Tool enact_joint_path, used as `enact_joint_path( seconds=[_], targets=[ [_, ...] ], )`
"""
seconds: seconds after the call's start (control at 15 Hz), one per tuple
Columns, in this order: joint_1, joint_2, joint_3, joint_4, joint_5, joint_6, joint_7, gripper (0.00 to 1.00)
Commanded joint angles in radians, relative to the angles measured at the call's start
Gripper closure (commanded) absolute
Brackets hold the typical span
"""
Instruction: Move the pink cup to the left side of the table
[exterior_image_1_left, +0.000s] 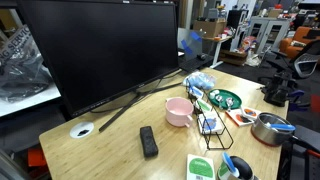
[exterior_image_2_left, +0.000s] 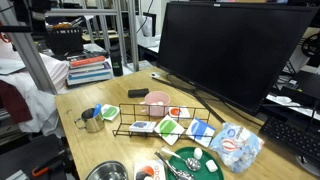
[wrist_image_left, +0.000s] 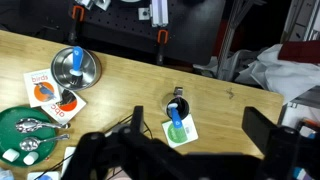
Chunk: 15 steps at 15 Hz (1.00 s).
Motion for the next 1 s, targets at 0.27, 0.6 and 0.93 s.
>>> enact_joint_path(
  seconds=[0.27, 0.6, 0.93],
  targets=[
    [-0.026, 0.074, 0.032, 0.057, -0.048, 0.013, -0.018, 0.00],
    [-0.021, 0.221, 0.073, 0.146, -0.163, 0.084, 0.000, 0.00],
    [-0.005, 0.303, 0.097, 0.156, -0.209, 0.155, 0.004, 0.00]
  ],
)
